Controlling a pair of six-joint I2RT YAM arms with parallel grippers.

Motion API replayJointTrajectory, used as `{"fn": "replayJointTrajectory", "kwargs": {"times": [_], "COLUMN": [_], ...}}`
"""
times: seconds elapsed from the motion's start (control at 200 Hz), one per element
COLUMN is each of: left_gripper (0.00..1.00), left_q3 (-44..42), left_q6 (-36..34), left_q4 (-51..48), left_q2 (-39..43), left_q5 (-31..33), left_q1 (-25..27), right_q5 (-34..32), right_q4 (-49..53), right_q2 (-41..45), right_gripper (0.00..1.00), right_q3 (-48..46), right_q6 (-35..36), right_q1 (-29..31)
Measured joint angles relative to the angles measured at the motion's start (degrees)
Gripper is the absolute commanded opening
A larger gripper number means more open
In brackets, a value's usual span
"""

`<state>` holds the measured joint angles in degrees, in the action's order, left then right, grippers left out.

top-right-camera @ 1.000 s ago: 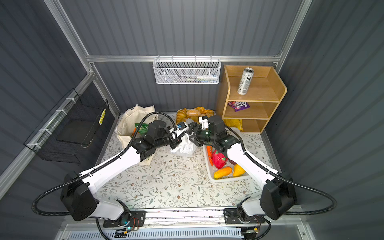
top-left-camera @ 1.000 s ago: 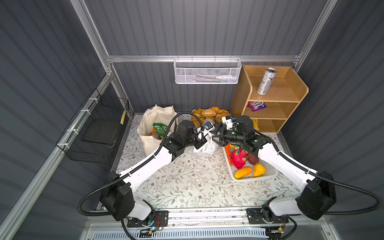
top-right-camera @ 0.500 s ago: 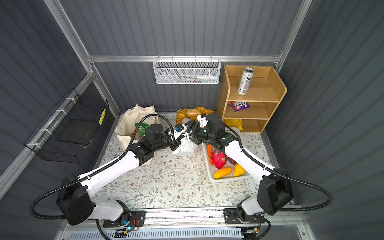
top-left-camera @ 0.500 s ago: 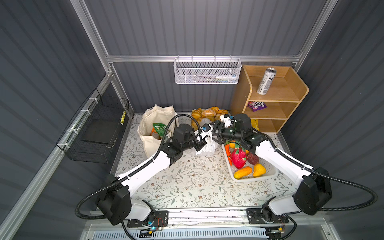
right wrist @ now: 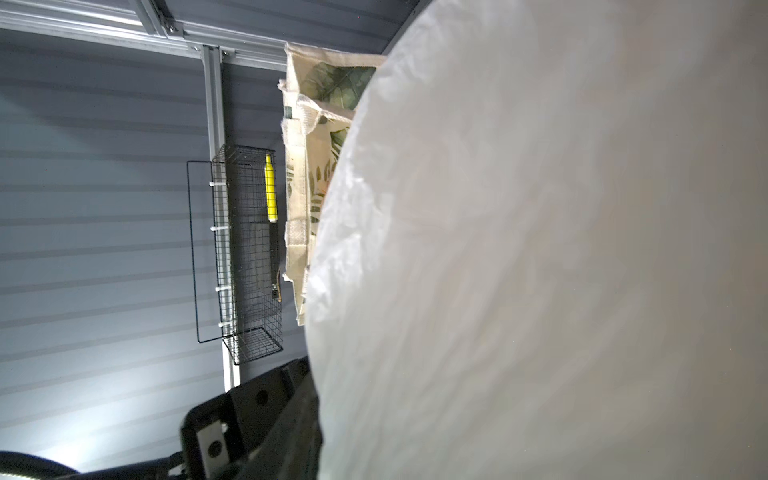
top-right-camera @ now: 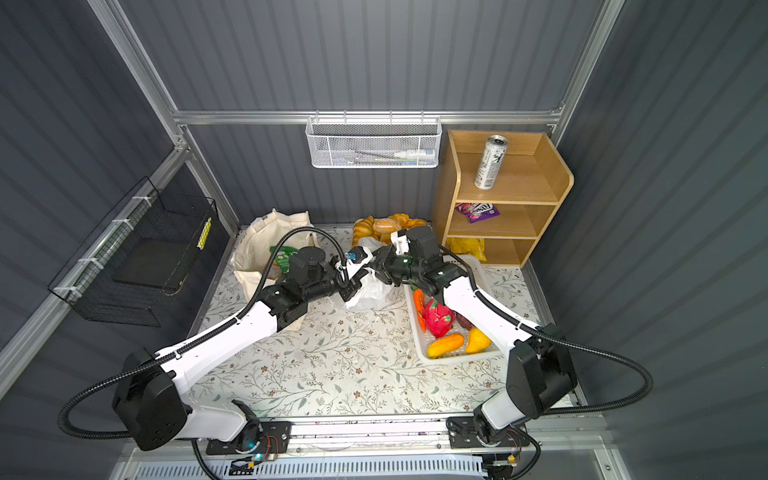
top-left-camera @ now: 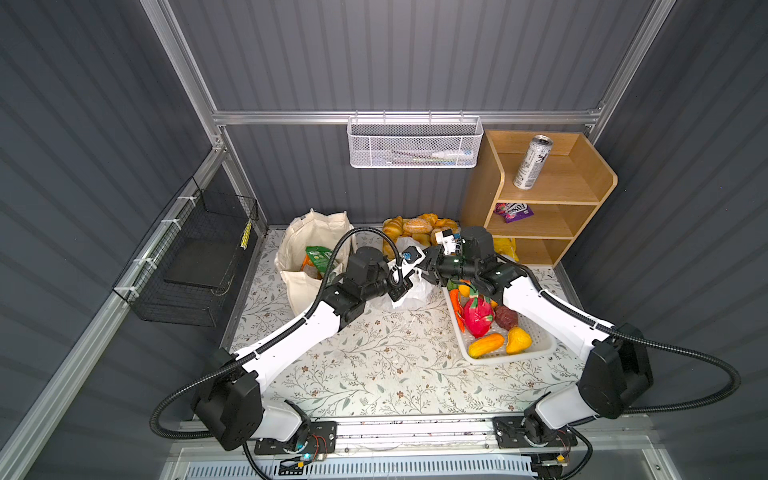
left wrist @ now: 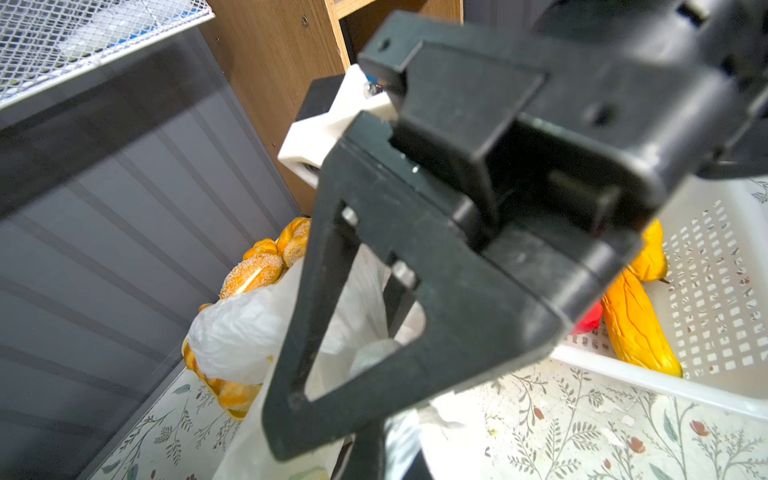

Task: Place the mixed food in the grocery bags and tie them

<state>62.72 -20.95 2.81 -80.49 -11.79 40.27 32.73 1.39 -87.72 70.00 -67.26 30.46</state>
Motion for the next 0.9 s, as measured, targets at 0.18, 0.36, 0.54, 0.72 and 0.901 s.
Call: {"fn": "replayJointTrajectory", "kwargs": {"times": [0.18,0.36,0.54,0.72,0.901], "left_gripper": [0.09,0.34,0.55,0.66,0.67], "left_q3": [0.5,1.5,1.8,1.8,1.8], "left_q6": [0.0,0.6,2.6,4.5,6.5], "left_q4": [-1.9,-2.9,-3.7,-1.6,0.0], "left_q2": [0.0,0.0,0.6,6.1,5.3], "left_q5": [-0.3,-1.7,-1.7,2.6,5.9], "left_q1": [-0.4,-0.2,0.5,-0.2,-2.7], "right_q5": [-0.4,0.5,4.1,9.6,16.8], "right_q4": [-0.1,-2.5,-8.9,-15.9,-24.7], "right_q2": [-1.2,-1.3,-1.2,-1.2,-1.8], "right_gripper": [0.00,0.00,0.00,0.00,0.00], "right_q3": [0.5,0.2,-3.6,-10.9,-13.4], "right_q6": [-0.2,-0.3,-0.2,-0.2,-0.2], "right_q1": [-0.7,-1.2,-3.1,-7.1,-9.8]}}
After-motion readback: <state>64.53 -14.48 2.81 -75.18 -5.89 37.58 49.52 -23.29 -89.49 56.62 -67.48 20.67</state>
